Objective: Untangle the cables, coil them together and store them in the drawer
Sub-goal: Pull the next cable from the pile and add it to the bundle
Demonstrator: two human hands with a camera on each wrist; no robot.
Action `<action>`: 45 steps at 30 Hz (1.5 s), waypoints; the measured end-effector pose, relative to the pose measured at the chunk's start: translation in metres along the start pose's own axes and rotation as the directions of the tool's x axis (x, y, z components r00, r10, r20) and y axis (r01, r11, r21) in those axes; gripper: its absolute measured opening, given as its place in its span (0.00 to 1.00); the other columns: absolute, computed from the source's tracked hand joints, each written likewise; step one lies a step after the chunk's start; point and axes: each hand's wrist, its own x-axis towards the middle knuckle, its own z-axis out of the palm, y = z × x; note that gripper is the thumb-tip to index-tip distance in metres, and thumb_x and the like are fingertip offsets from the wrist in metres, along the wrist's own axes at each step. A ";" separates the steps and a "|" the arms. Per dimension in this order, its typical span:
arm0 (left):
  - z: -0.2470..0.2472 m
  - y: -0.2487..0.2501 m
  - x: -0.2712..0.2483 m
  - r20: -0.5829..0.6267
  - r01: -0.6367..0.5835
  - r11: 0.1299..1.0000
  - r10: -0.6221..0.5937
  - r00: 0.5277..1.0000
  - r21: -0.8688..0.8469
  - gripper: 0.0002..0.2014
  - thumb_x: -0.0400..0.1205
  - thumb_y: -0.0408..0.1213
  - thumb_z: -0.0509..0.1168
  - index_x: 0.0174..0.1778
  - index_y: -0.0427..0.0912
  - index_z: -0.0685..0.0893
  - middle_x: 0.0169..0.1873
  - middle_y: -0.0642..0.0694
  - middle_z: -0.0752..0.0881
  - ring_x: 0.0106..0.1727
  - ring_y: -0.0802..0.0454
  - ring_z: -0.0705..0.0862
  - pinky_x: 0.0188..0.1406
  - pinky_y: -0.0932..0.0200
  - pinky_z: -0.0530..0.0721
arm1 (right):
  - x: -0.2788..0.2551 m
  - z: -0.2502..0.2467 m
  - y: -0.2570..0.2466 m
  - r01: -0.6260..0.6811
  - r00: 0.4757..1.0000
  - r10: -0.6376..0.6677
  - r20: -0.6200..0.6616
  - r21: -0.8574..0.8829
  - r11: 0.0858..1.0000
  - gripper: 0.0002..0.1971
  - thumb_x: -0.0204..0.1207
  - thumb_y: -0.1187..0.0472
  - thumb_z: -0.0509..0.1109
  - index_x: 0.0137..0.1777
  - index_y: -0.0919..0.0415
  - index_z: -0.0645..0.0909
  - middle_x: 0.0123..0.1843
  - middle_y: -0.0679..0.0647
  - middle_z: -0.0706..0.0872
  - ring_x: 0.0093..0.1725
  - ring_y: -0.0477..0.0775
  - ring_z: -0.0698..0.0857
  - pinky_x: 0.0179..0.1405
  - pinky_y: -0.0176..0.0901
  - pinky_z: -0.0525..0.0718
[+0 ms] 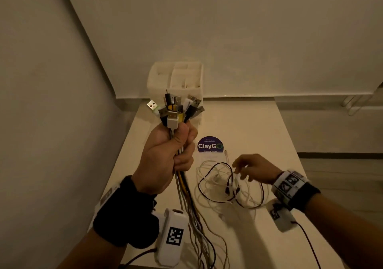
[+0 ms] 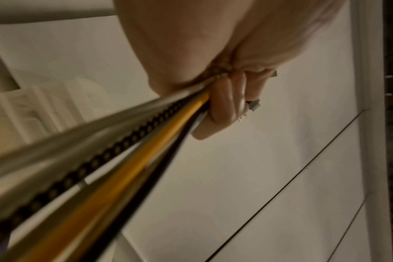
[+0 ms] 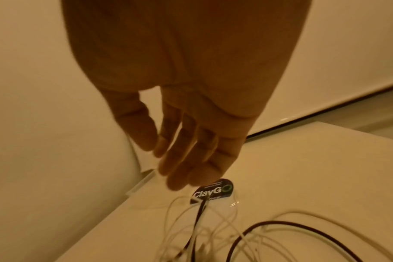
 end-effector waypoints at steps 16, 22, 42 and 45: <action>-0.040 -0.021 0.043 -0.200 0.024 0.999 -0.033 0.979 -0.046 0.21 0.78 0.50 0.71 0.38 0.41 0.68 0.23 0.49 0.67 0.16 0.58 0.63 0.15 0.67 0.63 | 0.163 0.038 0.068 -0.441 0.891 0.379 -0.251 -0.278 0.853 0.19 0.79 0.52 0.67 0.63 0.63 0.74 0.65 0.66 0.77 0.60 0.69 0.82 0.57 0.52 0.83; -0.045 -0.026 0.050 -0.306 0.054 0.997 -0.036 0.951 0.050 0.18 0.83 0.44 0.55 0.31 0.39 0.62 0.21 0.46 0.63 0.13 0.56 0.62 0.15 0.68 0.63 | 0.163 0.002 0.043 -0.304 0.859 0.398 -0.323 0.304 0.903 0.11 0.80 0.60 0.68 0.53 0.71 0.80 0.40 0.63 0.90 0.41 0.62 0.89 0.43 0.52 0.87; 0.042 -0.030 0.089 -0.282 0.004 0.961 0.077 0.956 0.277 0.13 0.73 0.38 0.75 0.42 0.32 0.82 0.19 0.44 0.77 0.13 0.55 0.73 0.15 0.67 0.72 | -0.062 -0.019 -0.157 0.588 0.798 -0.394 -0.456 0.445 0.676 0.10 0.84 0.62 0.61 0.48 0.70 0.72 0.28 0.53 0.80 0.27 0.48 0.76 0.27 0.35 0.77; 0.049 -0.036 0.087 -0.309 0.051 0.949 0.049 0.950 0.310 0.09 0.79 0.39 0.72 0.43 0.34 0.86 0.30 0.36 0.87 0.27 0.46 0.88 0.22 0.56 0.84 | -0.066 -0.006 -0.152 0.596 0.775 -0.348 -0.528 0.424 0.682 0.05 0.84 0.68 0.62 0.46 0.68 0.73 0.28 0.53 0.83 0.26 0.44 0.81 0.27 0.32 0.79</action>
